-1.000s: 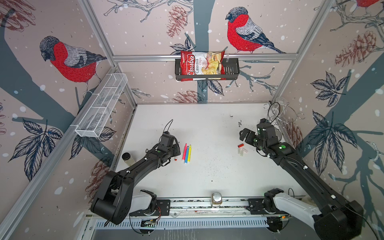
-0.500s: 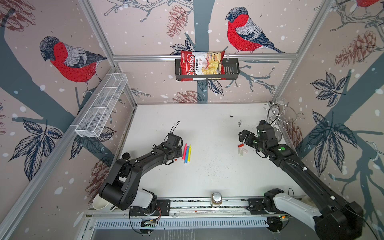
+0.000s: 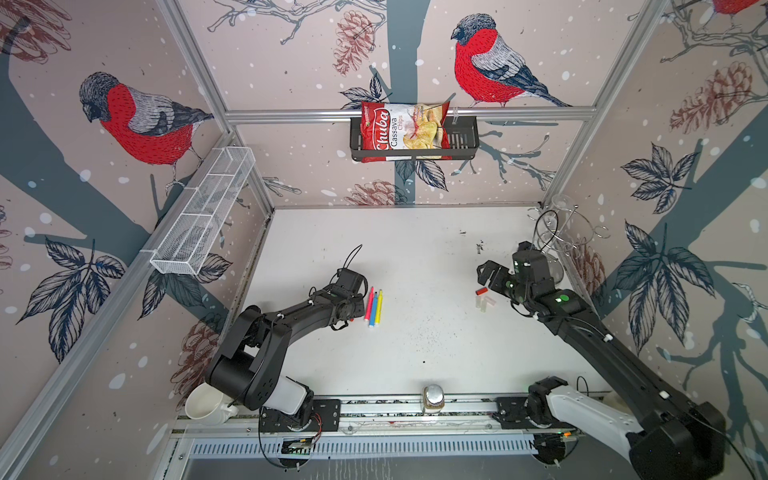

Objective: Insert the pens into the pen caps
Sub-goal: 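Reach the left gripper down to the white marker while the right arm rises, then close the left gripper on the white marker and lift it upright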

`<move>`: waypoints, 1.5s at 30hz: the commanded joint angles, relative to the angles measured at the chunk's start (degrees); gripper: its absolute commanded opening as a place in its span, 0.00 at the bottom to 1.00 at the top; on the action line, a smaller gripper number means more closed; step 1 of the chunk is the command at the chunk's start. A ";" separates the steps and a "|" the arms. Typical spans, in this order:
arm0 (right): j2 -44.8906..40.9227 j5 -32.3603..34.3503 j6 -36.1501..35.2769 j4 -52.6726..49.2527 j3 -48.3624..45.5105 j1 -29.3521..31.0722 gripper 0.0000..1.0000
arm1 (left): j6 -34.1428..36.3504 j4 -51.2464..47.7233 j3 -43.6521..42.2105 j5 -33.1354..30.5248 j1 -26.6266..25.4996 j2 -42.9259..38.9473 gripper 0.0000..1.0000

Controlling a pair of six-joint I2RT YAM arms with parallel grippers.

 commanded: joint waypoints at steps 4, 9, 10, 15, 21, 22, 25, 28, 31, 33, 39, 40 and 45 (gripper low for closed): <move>-0.17 0.34 0.79 1.95 -0.20 0.09 0.99 | 0.73 -0.44 0.57 -0.35 -0.29 1.42 0.32; -0.32 0.54 1.04 2.17 -0.62 0.12 0.99 | 0.90 -0.76 0.94 -0.84 -0.43 2.18 0.26; -0.41 0.56 1.08 2.15 -0.65 0.06 1.00 | 1.04 -0.73 0.91 -0.94 -0.51 2.11 0.24; -0.61 0.64 1.15 2.07 -0.71 0.09 0.99 | 1.13 -0.74 0.85 -1.52 -0.61 0.78 0.16; -0.76 -0.53 0.29 2.49 -0.50 0.13 0.99 | 1.87 0.20 0.32 -1.78 -0.61 -3.46 0.15; -0.77 -1.05 -0.07 2.59 -0.49 0.20 0.99 | 2.06 0.70 0.02 -1.42 -0.61 -4.68 0.15; -0.86 -3.08 -1.29 3.39 -0.19 0.38 0.99 | 2.54 2.96 -1.30 0.20 -0.61 -9.24 0.15; -1.20 -6.98 -3.35 4.96 -0.05 1.12 0.99 | 3.27 6.30 -3.57 2.78 -0.61 -14.93 0.15; -1.59 -10.88 -5.13 6.58 0.36 2.76 1.00 | 3.98 9.99 -6.24 5.65 -0.59 -20.88 0.15; -1.64 -12.94 -6.15 7.56 0.53 4.06 0.99 | 4.53 12.87 -8.14 8.57 -0.61 -24.48 0.16; -0.81 -19.56 -6.84 12.43 0.57 8.82 0.98 | 4.57 21.32 -12.88 18.36 -0.74 -32.90 0.17; -0.57 -20.85 -6.66 13.34 0.69 9.42 0.97 | 4.26 22.62 -13.49 19.77 -0.83 -34.12 0.17; 1.06 -25.93 -7.03 17.07 1.17 13.35 0.95 | 3.10 27.35 -15.37 23.01 -2.44 -37.88 0.18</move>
